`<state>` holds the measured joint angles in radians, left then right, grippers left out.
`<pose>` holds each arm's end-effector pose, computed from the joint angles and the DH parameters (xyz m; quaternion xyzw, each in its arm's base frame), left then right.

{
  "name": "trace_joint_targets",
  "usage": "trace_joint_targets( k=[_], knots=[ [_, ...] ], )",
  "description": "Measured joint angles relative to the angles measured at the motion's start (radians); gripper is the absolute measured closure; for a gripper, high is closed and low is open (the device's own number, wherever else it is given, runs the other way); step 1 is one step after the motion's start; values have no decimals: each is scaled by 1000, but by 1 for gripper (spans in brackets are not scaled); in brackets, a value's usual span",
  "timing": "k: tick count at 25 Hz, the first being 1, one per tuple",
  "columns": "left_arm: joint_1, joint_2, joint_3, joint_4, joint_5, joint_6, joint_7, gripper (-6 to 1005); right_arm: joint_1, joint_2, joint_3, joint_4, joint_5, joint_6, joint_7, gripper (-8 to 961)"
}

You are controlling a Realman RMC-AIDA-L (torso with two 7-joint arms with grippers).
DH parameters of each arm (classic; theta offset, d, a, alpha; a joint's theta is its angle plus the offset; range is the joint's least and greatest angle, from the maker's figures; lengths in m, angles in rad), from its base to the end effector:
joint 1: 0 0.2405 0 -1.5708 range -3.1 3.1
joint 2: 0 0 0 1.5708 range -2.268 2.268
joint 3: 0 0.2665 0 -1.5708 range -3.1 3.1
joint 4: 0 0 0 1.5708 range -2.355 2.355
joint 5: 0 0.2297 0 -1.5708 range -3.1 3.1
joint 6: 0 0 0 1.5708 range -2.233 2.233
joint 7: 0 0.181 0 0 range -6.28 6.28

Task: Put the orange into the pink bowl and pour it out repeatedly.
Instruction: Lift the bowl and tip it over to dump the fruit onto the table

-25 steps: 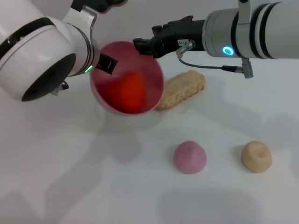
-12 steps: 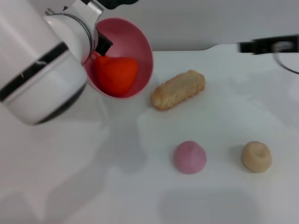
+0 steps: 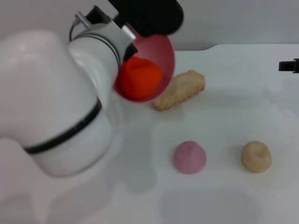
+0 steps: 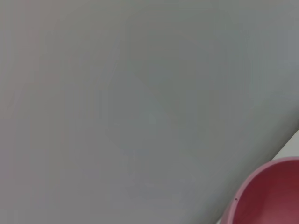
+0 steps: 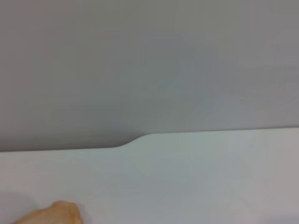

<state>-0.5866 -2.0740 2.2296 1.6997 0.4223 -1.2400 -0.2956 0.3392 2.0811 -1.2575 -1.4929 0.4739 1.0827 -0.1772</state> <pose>-0.0696 0.3885 -0.0604 -0.8194 -0.0815 0.1215 0.5542 0.2639 0.4222 0.0499 -0.7432 0.5105 0.0364 0.4310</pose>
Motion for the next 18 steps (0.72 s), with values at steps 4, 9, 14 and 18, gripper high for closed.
trace_joint_targets(
  k=[4,9,14,18],
  knots=[
    [25,0,71,-9,85,38,0,952,6,-2,-5,5,0,-2,-2,349],
    [53,0,109,-17,161,58,1,952,12,-4,-6,6,0,-2,-3,349],
    [64,1,141,-33,188,66,30,952,13,-5,-6,6,0,0,-4,349],
    [73,0,222,-88,269,70,65,952,13,-6,-6,6,0,3,-5,349]
  ],
)
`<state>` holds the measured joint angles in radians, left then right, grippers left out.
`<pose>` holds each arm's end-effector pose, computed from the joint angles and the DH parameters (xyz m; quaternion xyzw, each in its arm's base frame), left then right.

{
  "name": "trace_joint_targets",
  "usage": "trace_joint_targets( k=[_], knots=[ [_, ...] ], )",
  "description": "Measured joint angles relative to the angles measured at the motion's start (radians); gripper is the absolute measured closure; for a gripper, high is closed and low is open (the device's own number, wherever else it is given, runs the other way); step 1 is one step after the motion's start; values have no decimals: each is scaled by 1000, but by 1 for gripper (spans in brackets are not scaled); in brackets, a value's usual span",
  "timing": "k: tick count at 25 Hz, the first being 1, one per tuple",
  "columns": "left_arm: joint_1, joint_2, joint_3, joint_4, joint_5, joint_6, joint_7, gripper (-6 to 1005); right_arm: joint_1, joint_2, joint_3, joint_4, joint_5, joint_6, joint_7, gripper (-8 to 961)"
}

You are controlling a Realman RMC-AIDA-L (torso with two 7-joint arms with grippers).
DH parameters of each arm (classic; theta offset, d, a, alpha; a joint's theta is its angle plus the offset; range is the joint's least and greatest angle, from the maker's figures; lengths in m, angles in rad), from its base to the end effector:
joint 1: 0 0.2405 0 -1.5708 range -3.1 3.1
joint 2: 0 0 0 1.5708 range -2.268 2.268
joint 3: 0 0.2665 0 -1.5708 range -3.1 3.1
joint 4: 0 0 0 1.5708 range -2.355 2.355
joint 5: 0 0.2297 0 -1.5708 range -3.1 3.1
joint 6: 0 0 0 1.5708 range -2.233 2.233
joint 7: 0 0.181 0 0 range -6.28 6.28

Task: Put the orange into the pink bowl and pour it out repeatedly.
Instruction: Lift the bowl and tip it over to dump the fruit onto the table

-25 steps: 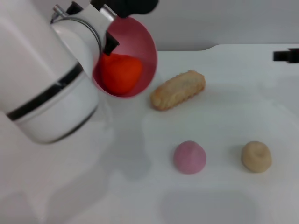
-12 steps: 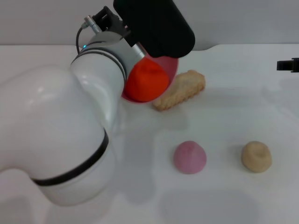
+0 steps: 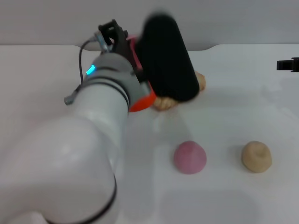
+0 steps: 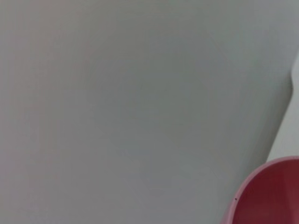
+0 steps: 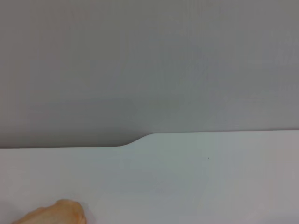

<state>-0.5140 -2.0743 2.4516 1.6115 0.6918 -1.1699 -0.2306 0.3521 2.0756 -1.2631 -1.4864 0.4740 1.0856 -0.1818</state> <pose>-0.0854 0.3655 -0.0910 -0.7979 0.0906 0.1870 0.5659 0.2605 0.4249 0.0490 -0.7486 0.5044 0.0329 0.4291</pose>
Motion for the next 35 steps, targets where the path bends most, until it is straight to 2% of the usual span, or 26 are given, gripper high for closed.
trace_joint_targets(
  k=[3,16,25,32,35],
  knots=[
    [7,-2,62,-35,67,-2,15,952,0,0,0,0,0,1,0,349],
    [42,-3,174,-81,273,22,78,952,4,1,-21,0,2,2,1,349],
    [54,-3,208,-104,331,46,124,952,4,3,-26,2,2,4,4,349],
    [74,-4,257,-149,505,40,115,952,7,3,-36,2,2,4,7,350],
    [78,-4,261,-155,525,40,114,952,8,3,-37,2,2,4,8,350]
  ],
)
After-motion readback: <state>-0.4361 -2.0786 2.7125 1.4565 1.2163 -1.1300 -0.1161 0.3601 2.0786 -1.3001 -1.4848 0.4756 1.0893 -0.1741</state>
